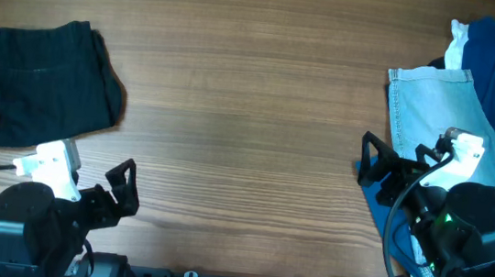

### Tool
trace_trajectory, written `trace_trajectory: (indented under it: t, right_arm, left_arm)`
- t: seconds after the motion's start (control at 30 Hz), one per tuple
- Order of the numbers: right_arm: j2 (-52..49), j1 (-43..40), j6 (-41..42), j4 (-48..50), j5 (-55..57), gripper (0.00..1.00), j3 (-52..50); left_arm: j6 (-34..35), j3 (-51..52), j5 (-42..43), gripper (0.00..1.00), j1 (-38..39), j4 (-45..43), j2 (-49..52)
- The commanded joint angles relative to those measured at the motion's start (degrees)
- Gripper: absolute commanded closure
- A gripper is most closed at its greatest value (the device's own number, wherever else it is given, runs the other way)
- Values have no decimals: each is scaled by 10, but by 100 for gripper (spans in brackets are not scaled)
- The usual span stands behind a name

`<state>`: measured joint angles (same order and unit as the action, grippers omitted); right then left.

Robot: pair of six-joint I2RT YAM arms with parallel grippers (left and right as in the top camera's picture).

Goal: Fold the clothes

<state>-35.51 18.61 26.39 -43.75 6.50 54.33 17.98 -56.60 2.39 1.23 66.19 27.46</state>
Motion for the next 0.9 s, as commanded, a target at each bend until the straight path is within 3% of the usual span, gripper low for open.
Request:
trace_trajectory:
  t: [0.0,0.1,0.2,0.3,0.53,0.73,0.87]
  right_arm:
    - [-8,2,7,-5,12,0,-6]
    - [-1,-2,-2,-16,17,0,-10]
    - [26,-49,-91,16,-26,0,-40]
    - [88,-109,-204,122,-134,0,-129]
    - [336,-160,-205,328,-165,0,-409]
    - [354,-160,-264,518,-166,0,-544]
    - [353,-160,-263,446,-167,0,-540]
  left_arm:
    - [7,5,-4,0,3,10,-2]
    - [7,5,-4,0,3,10,-2]
    - [7,5,-4,0,3,10,-2]
    - [7,5,-4,0,3,10,-2]
    - [7,5,-4,0,3,10,-2]
    - [7,5,-4,0,3,10,-2]
    - [7,5,-4,0,3,10,-2]
